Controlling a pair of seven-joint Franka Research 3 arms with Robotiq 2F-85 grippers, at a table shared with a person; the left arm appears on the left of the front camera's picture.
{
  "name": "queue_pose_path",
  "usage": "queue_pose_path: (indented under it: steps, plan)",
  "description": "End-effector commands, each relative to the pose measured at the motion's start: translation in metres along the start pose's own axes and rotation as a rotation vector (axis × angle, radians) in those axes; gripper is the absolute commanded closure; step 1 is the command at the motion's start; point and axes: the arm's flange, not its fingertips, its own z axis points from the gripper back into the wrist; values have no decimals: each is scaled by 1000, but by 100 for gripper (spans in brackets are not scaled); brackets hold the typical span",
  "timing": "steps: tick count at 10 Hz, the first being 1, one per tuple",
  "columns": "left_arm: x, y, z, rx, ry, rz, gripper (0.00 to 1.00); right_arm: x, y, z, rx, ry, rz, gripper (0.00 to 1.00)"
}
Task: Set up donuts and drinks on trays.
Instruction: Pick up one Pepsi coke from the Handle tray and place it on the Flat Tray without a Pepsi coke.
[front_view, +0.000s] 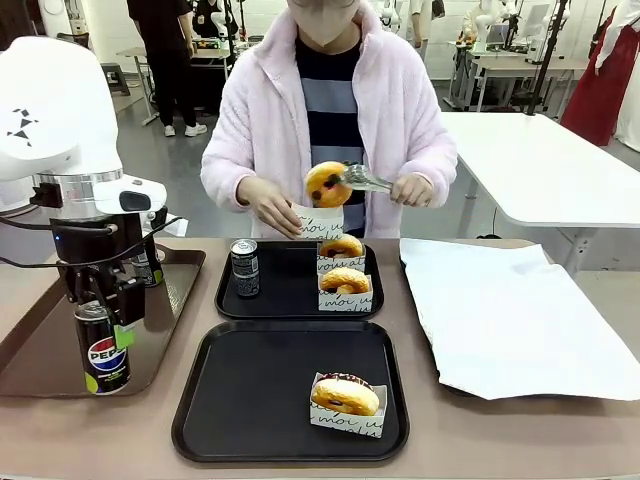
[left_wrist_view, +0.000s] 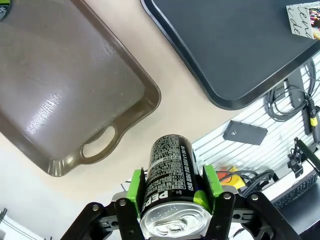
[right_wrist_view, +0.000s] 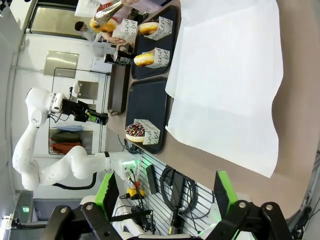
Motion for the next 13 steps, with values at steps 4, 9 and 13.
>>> queue_pose_path:
  steps: [4,9,13]
  plan:
    - [32,-33,0,-20,-162,0,42,1,0,0,15,-7,11,0]
    - [115,-61,-8,-70,-233,-29,42,1,0,0,15,-7,11,0]
    - [12,-42,9,-23,-27,-41,42,1,0,0,15,-7,11,0]
